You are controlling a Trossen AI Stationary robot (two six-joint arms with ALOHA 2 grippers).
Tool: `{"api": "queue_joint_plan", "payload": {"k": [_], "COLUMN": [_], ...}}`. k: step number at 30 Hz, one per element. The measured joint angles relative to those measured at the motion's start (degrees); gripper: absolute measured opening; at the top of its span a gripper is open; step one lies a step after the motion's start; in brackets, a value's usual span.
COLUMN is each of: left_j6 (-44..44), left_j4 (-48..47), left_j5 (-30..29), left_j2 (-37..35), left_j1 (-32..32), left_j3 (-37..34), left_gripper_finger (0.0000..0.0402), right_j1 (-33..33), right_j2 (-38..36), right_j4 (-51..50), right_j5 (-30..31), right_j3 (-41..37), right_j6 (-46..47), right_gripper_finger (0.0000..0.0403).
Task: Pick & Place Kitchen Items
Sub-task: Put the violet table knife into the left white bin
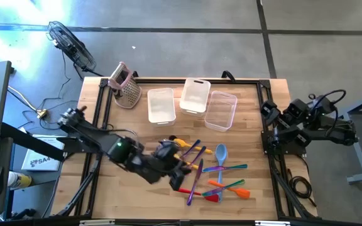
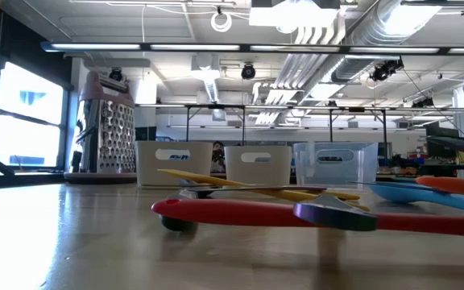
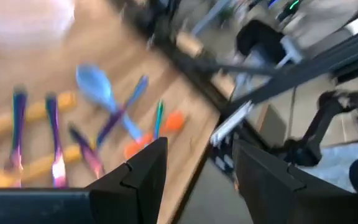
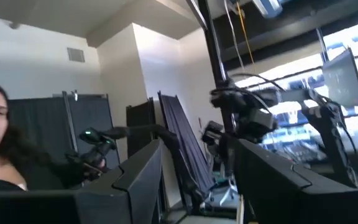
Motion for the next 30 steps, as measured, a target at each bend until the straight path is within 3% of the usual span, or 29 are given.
{"api": "queue_joint_plan", "payload": {"k": [4,9,19,25,30], "left_j6": [-5.2,-6.2,-15.0,-22.2,-24.2], "left_j4": [-10.1,-17.5,-17.7,-15.1,-12.0], "left_j5": [5.3,7.5,16.1,23.3,20.9], "left_j2": [5.8,9.9,19.3,22.3,22.5], "left_j1": [1.0,2.6,3.3,3.7,4.1], "left_j3": [8.4,11.5,11.4,11.4,11.5], "left_gripper_finger": [0.0179,0.0179,0.0179,0.0179,0.0179], "right_j1": [0.0,0.0,0.0,0.0,0.0], "right_j2": [0.0,0.0,0.0,0.0,0.0], "right_j4": [-1.6,-1.6,-4.9,-9.0,-13.0], "right_j5": [-4.1,-8.5,-5.9,-9.0,-8.5], "right_j3": [0.0,0.0,0.0,0.0,0.0], "right_j6": [0.0,0.0,0.1,0.0,0.0], "right_gripper_finger": [0.0199,0.0199,0.0199,0.0199,0.0199]}}
